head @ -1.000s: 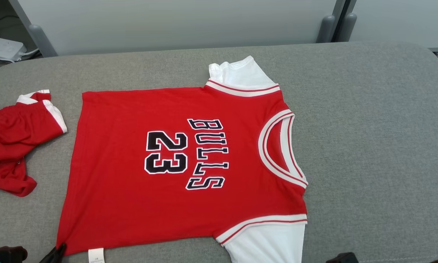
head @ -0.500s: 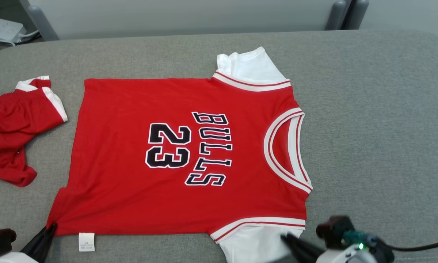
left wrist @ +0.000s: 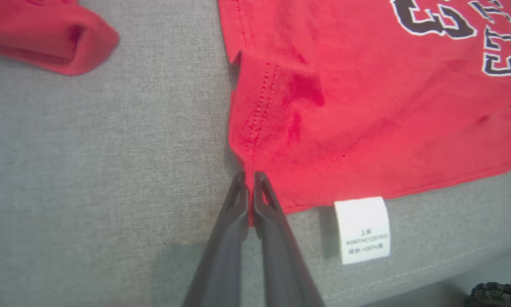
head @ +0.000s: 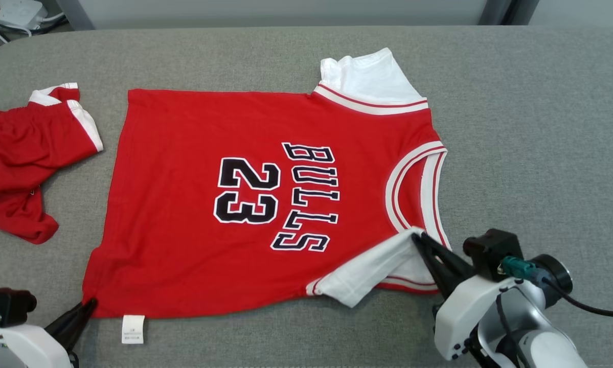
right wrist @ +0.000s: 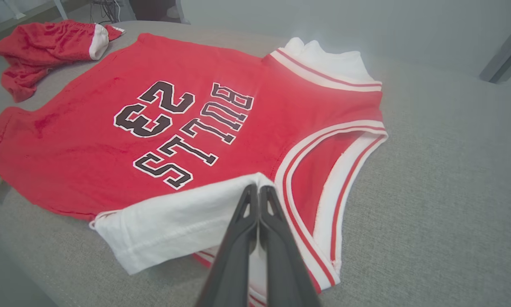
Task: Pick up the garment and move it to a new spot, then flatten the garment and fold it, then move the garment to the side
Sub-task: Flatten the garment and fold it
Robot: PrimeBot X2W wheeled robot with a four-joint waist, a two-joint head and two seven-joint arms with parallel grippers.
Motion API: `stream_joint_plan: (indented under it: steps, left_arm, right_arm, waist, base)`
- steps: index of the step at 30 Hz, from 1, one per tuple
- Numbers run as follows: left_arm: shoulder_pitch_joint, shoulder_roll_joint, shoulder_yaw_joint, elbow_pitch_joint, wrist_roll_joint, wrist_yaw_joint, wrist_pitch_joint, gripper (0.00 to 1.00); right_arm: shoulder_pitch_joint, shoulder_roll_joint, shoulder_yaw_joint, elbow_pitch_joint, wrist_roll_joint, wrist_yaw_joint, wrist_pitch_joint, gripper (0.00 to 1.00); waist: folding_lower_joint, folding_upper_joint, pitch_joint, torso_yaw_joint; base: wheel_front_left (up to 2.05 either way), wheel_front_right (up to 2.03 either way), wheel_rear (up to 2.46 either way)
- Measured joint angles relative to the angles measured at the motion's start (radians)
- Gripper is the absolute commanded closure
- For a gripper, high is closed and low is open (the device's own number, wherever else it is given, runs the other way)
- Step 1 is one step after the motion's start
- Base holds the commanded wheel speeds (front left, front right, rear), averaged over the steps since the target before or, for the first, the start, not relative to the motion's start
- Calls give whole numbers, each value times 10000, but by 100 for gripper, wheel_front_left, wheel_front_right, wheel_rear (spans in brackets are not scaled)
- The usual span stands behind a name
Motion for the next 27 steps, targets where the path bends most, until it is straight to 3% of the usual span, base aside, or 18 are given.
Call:
stream_joint_plan:
  steps: [10,11,12,18,23,27]
  left_arm:
    - [-1528,1143,-869,-840,-1896,0,2220,100]
    - [-1797,1356,-1012,-1135,-2495,0,2976,100]
    - [-1797,1356,-1012,-1135,-2495,0,2976,100]
    - [-2647,2044,-1223,-1825,-4111,0,5225,100]
    - [-3206,2428,-1363,-2136,-4265,0,6211,100]
    - [-3547,2573,-1361,-2217,-4312,0,6249,100]
  right_arm:
    - [-822,454,-579,665,-813,0,-786,100]
    - [-1000,466,-713,838,-947,0,-861,100]
    - [-1000,466,-713,838,-947,0,-861,100]
    - [-1414,487,-725,1283,-1011,0,-1009,100]
    - [-1701,489,-713,1578,-811,0,-1154,100]
    - [-1709,489,-746,1722,-736,0,-1262,100]
  waist:
    - [0,0,244,48]
    - [1,0,290,28]
    - [1,0,290,28]
    - [0,0,512,-74]
    - [0,0,700,-216]
    - [0,0,874,-354]
  base:
    - [0,0,0]
    - [0,0,0]
    - [0,0,0]
    - [0,0,0]
    - [0,0,0]
    - [0,0,0]
